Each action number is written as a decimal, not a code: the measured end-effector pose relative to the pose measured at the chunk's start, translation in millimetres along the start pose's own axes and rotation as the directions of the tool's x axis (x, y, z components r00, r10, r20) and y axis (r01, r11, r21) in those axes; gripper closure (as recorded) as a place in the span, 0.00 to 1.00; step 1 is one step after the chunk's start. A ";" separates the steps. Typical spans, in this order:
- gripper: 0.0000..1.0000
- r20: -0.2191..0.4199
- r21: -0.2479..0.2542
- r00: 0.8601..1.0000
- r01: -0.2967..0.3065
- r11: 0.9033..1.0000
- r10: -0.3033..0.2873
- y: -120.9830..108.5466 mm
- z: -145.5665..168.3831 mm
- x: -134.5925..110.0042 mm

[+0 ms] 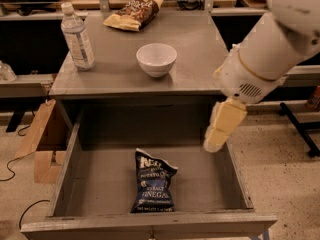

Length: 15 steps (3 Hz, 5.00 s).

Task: Pick blue chip bag from top drawer and place on counter

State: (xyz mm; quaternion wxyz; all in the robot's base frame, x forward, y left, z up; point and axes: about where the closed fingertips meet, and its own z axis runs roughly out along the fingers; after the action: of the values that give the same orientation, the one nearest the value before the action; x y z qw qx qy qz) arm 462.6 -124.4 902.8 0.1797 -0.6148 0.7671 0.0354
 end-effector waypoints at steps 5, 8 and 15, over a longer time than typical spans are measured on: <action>0.18 0.125 -0.156 0.992 0.006 0.988 0.014 72.4 282.9 -50.7; 1.00 0.037 -0.166 0.999 0.028 0.986 -0.022 84.6 303.5 -35.0; 1.00 0.138 -0.119 0.936 -0.310 0.943 0.325 -93.1 -4.1 62.3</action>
Offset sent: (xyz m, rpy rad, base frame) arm 0.0145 0.1410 -0.2272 0.1891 0.1012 0.0018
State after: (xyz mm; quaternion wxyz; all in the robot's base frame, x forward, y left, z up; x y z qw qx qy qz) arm 539.5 -206.0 902.3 0.2012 -0.4862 0.8373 0.1486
